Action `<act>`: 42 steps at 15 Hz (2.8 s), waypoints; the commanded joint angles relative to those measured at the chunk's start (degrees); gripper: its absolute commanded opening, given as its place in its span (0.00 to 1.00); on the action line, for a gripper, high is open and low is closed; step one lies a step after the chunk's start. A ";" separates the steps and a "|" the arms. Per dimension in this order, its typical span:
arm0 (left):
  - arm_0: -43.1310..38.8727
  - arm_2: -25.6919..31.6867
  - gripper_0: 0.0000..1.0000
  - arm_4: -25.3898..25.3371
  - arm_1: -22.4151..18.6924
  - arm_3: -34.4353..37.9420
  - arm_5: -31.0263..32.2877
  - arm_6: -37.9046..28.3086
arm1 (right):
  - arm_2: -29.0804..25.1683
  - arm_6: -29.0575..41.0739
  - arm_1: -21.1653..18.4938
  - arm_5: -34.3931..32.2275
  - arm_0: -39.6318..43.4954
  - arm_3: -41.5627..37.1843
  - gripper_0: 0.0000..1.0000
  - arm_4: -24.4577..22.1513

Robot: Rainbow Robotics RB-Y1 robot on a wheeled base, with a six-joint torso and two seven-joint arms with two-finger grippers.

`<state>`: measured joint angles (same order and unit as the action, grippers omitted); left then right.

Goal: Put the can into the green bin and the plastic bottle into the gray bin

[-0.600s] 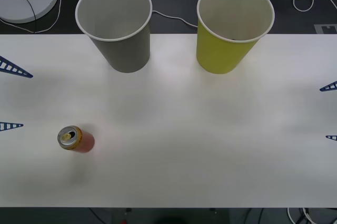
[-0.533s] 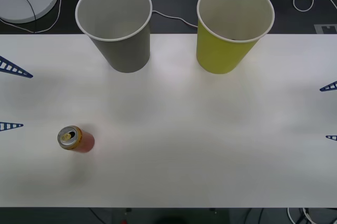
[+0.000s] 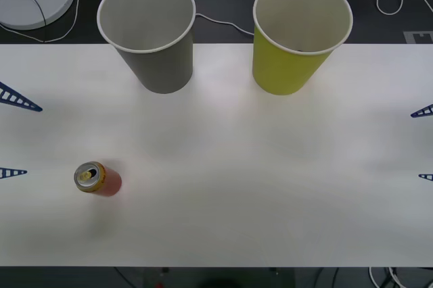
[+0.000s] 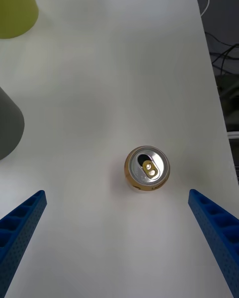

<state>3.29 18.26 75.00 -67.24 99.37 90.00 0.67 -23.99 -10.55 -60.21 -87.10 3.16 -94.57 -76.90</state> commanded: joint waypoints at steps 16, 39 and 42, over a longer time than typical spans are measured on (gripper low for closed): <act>-6.63 -17.03 1.00 -23.76 -0.26 -26.95 -7.47 28.60 | 0.00 0.00 0.00 0.00 0.01 0.00 1.00 0.00; -2.24 -30.82 1.00 -37.20 14.68 -47.95 -12.57 44.77 | 0.00 0.00 0.00 0.00 0.01 0.00 1.00 0.00; -2.06 -30.82 1.00 -36.94 16.35 -48.04 -13.98 46.09 | 0.00 0.00 0.00 0.00 0.01 0.00 1.00 0.00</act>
<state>1.17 -12.57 38.00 -51.23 51.27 76.46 46.46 -23.99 -10.55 -60.21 -87.10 3.16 -94.57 -76.91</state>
